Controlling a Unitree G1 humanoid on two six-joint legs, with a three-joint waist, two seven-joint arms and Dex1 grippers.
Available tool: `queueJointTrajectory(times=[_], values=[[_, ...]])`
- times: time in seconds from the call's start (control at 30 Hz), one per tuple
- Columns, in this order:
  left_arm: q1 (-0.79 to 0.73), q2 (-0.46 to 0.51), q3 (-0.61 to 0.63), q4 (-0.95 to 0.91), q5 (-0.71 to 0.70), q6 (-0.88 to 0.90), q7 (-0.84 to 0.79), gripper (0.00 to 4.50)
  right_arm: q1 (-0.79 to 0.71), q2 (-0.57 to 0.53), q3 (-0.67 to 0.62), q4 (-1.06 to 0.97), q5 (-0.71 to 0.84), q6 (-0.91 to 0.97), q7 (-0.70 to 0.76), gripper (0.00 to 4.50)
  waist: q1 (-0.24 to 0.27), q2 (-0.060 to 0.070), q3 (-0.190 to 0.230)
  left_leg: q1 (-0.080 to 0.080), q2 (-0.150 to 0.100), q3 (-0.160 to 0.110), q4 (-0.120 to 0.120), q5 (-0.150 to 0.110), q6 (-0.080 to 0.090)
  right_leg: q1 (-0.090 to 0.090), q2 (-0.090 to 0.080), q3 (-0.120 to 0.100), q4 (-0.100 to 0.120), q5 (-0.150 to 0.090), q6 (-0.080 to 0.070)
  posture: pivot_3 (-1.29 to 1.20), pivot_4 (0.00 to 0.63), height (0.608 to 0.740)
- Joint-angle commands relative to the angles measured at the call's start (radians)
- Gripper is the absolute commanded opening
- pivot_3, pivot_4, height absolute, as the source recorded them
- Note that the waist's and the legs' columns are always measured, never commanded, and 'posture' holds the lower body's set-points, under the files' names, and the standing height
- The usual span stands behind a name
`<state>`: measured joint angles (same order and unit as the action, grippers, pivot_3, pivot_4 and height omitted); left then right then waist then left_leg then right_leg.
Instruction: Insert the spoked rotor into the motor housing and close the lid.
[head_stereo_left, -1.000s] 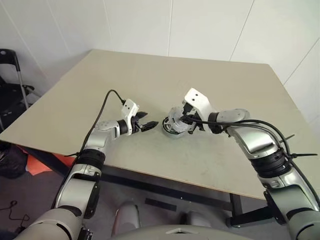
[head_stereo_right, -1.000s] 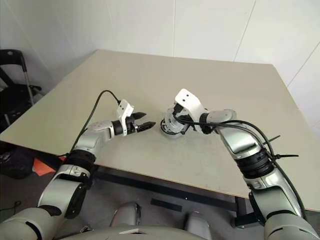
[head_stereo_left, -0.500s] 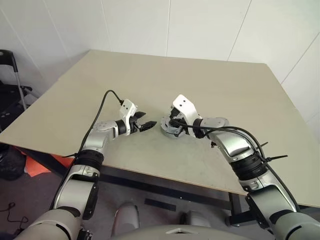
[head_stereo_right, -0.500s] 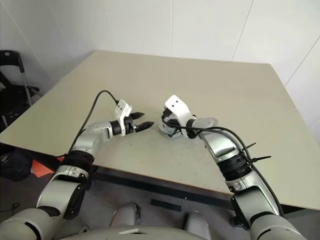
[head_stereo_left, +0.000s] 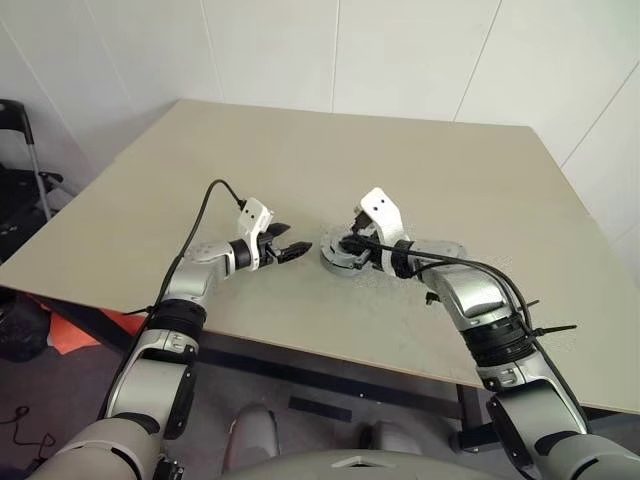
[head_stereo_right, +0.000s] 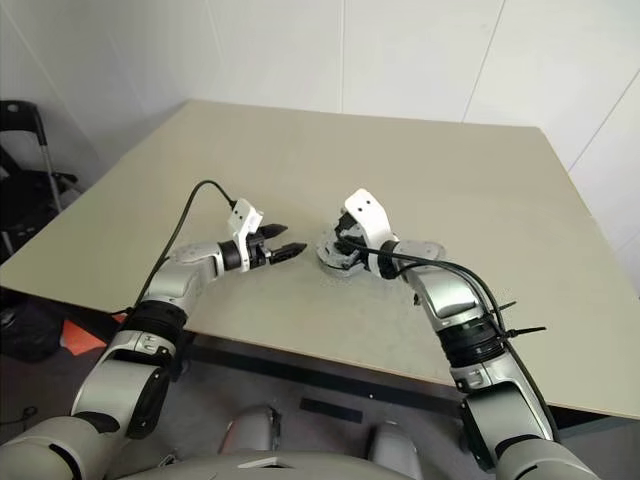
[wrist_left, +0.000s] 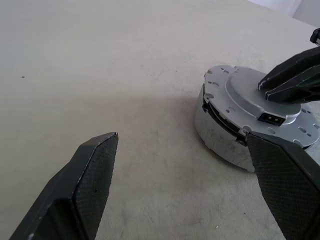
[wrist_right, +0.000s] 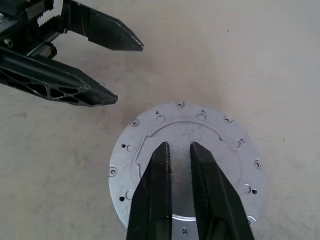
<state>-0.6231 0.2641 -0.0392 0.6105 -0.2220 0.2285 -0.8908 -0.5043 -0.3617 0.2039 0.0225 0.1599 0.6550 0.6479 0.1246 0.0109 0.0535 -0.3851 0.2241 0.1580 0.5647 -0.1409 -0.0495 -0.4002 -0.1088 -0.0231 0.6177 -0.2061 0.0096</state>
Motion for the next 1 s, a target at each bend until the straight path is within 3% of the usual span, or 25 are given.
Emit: queueJointTrajectory(times=[0.03,0.23,0.3,0.9,1.0], values=[[-0.029,0.011,0.009,-0.033,-0.005,-0.003,-0.008,4.33,-0.019,0.012,-0.020,-0.034,0.017,-0.043,0.009,1.92,0.000,0.000,0.000,0.000,0.000,0.000,0.000,0.000,0.000,0.000,0.000,0.000,0.000,0.000,0.000,0.00,0.000,0.740],[-0.034,0.019,0.007,-0.036,-0.004,0.002,-0.015,4.33,-0.014,0.026,-0.006,-0.012,-0.003,-0.080,0.003,4.07,0.000,0.000,0.000,-0.001,0.000,0.000,-0.001,0.000,0.000,-0.001,0.000,0.000,-0.001,0.000,0.000,0.00,0.000,0.740],[-0.035,0.023,0.006,-0.038,-0.005,0.004,-0.016,4.33,-0.016,0.025,0.005,0.003,-0.019,-0.084,-0.004,4.47,0.000,0.000,0.000,-0.001,0.000,0.000,-0.001,0.000,0.000,-0.001,0.000,0.000,-0.001,0.000,0.000,0.00,0.000,0.740],[-0.025,0.037,0.006,-0.071,-0.005,0.026,-0.019,4.33,-0.009,0.052,-0.001,0.140,-0.059,-0.158,-0.051,4.47,0.000,0.000,0.000,-0.001,0.000,0.000,-0.002,0.000,0.000,0.000,0.000,0.000,-0.003,0.000,0.000,0.00,0.000,0.740],[-0.024,0.039,0.006,-0.073,-0.005,0.028,-0.019,4.33,-0.006,0.054,-0.005,0.140,-0.054,-0.157,-0.052,3.56,-0.001,0.000,0.000,-0.001,0.000,0.000,-0.002,0.000,0.000,0.000,0.000,0.000,-0.003,0.000,0.000,0.00,0.000,0.740]])
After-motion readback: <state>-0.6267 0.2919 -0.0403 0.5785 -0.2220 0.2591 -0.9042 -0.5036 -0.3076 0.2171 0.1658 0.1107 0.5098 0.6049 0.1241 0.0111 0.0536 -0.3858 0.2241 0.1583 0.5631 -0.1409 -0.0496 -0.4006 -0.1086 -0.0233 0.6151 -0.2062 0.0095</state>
